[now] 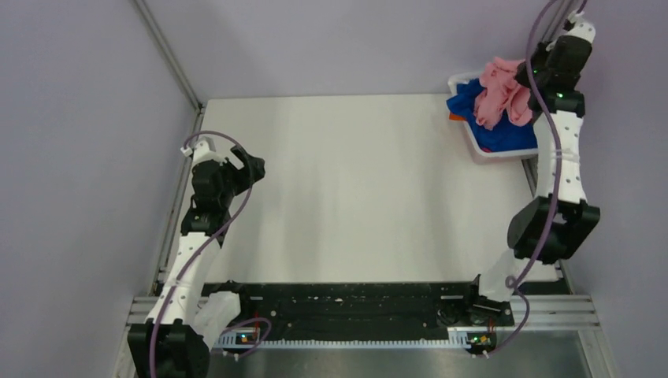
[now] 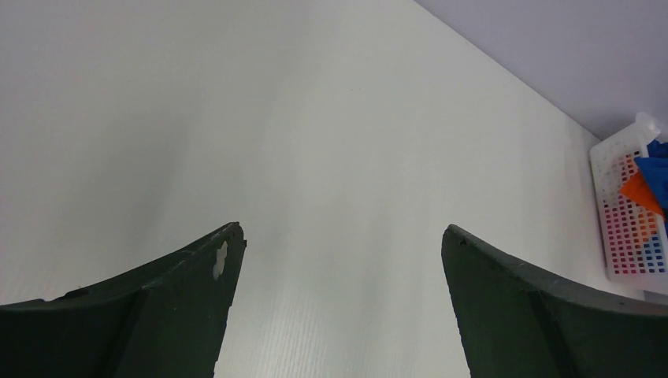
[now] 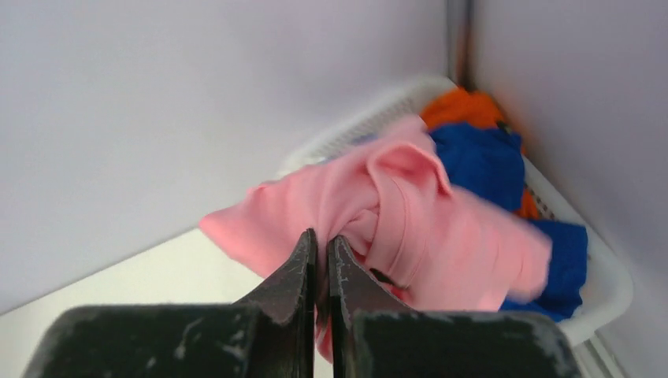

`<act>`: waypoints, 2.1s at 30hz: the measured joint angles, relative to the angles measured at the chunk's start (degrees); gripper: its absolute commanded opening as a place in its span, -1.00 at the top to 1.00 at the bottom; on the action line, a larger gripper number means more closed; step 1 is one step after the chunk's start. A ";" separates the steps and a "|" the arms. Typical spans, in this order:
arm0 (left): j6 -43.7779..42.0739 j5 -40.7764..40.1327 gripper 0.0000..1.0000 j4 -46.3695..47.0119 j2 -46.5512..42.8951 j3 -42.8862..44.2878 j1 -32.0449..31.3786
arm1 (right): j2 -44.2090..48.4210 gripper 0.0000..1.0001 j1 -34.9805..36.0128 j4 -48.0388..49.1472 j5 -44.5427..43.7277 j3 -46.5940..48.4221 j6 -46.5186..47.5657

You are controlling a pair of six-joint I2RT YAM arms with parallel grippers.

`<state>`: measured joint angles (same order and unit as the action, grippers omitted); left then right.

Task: Fold and stack the t-shirts
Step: Grab crumpled tshirt from bin with the right arm, then move the tshirt to the center of the board, then flatten out the tshirt

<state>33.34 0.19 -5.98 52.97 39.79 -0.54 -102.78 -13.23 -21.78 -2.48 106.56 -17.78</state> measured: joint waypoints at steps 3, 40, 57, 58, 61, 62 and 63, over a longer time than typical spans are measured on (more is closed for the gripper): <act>0.44 0.68 -0.98 -0.02 -1.70 -0.35 0.00 | 11.58 1.00 0.50 3.37 7.52 -3.58 1.22; 7.61 11.32 -0.98 -8.68 0.59 -5.55 -1.95 | 42.47 -0.97 35.12 8.87 -5.01 -63.89 -5.22; 9.68 5.86 -0.98 -9.75 12.33 -6.58 -12.85 | 1.70 -0.54 72.65 14.45 -13.42 -42.99 -4.07; 9.86 5.35 -0.98 -9.92 12.33 -6.58 -12.85 | -0.09 -0.50 72.76 14.25 -14.05 -42.12 -5.05; 10.16 3.89 -0.98 -10.71 12.33 -6.58 -12.85 | -3.82 -0.38 72.76 14.14 -16.17 -40.63 -7.61; 10.23 3.52 -0.98 -10.84 12.33 -6.58 -12.85 | -4.85 -0.32 72.76 14.01 -17.16 -40.17 -8.55; 10.27 3.13 -0.98 -10.86 12.31 -6.60 -12.85 | -5.90 -0.28 72.76 13.86 -17.88 -39.67 -9.16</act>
<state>43.62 3.31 -16.84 65.28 33.19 -13.39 -108.68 59.53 -7.92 -20.36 66.89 -26.94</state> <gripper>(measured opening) 0.990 0.701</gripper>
